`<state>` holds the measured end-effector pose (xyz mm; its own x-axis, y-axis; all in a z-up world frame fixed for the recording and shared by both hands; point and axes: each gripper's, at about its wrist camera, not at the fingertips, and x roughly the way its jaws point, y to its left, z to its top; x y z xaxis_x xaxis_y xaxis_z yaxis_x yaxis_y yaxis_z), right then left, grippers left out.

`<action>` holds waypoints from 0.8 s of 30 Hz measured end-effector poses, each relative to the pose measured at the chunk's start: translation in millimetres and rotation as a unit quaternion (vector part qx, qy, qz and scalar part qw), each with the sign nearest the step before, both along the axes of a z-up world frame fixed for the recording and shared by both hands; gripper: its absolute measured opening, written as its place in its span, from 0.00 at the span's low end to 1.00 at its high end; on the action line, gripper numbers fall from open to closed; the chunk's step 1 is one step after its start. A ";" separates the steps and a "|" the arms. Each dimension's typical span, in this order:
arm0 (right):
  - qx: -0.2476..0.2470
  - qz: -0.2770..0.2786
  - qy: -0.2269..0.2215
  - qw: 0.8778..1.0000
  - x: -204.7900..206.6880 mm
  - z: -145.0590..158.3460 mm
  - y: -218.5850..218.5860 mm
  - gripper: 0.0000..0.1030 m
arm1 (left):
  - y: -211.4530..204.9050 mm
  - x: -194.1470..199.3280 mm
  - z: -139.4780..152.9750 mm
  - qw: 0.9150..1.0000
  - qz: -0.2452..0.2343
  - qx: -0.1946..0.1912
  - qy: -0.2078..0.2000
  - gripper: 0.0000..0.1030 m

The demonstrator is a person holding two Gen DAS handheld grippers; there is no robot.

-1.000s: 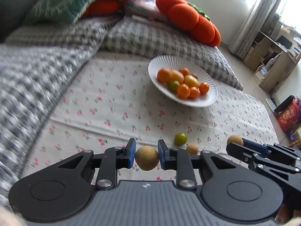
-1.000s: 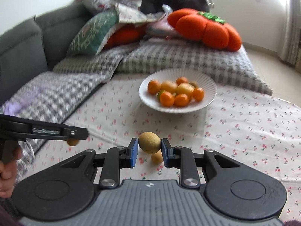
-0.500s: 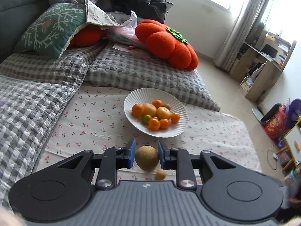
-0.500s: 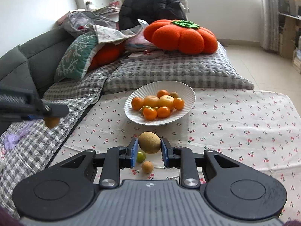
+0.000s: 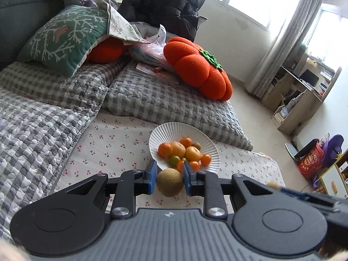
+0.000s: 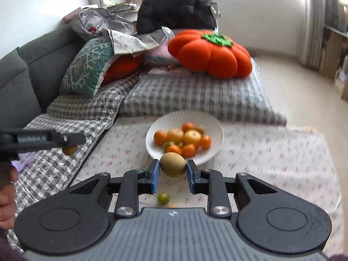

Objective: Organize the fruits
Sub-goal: 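Carry both held brown fruits over the white plate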

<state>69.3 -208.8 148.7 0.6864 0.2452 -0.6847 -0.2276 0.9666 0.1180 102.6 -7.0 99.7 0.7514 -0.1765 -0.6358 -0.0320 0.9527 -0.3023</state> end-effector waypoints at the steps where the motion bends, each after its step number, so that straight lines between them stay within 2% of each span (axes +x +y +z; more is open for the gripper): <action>1: 0.004 0.003 0.001 1.000 4.0 -3.5 -3.2 0.23 | 1.0 4.2 -1.8 1.000 0.002 0.002 0.000 0.22; 8: -0.014 0.002 0.048 0.999 73.2 -61.3 -27.0 0.23 | -11.4 47.7 -19.3 0.999 0.007 0.044 0.004 0.22; 14: -0.017 0.004 0.048 0.999 118.7 -70.2 -38.6 0.23 | -35.9 107.3 -43.5 0.998 -0.004 0.068 0.007 0.22; 20: -0.017 0.006 0.055 0.998 160.0 -87.5 -41.3 0.23 | -39.1 156.7 -68.6 0.998 -0.011 0.054 0.033 0.22; 24: -0.007 0.018 0.054 0.998 175.4 -103.3 -41.7 0.23 | -33.2 178.8 -76.2 0.998 -0.008 0.052 0.028 0.22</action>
<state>244.7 -250.5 45.5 0.5993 0.2583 -0.7577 -0.2486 0.9598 0.1306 281.5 -40.2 23.5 0.7123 -0.1192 -0.6917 -0.0299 0.9794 -0.1995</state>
